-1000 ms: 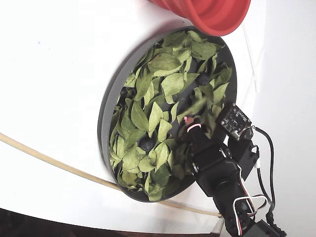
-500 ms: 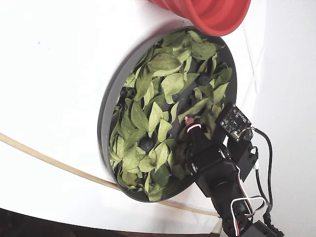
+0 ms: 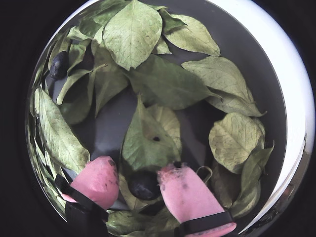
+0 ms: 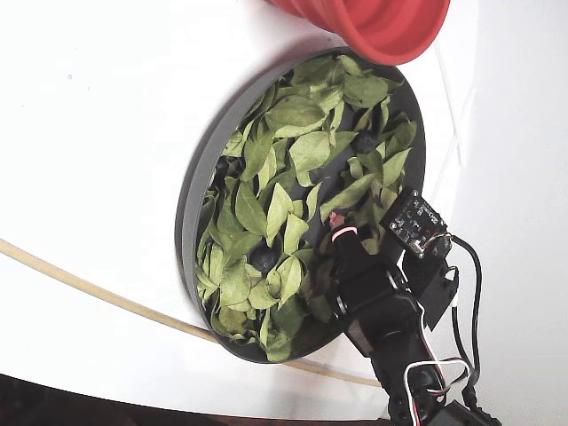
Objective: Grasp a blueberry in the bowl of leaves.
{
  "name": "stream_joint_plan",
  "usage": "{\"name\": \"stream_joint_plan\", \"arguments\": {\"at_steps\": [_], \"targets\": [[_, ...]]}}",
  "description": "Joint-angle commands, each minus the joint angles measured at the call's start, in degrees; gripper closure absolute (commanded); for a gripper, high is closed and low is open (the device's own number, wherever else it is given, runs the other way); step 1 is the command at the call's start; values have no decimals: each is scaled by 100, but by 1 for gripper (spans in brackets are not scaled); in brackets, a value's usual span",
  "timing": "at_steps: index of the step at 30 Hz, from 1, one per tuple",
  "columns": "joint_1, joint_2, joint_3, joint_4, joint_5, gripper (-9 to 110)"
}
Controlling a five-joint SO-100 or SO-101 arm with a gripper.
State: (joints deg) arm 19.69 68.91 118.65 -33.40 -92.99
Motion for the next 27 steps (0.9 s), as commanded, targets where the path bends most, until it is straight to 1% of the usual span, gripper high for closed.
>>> {"name": "stream_joint_plan", "arguments": {"at_steps": [1, 9, 27], "targets": [[141, 26, 53, -18, -35, 88], [132, 70, 88, -18, -79, 91], [62, 378, 9, 105, -132, 93]]}}
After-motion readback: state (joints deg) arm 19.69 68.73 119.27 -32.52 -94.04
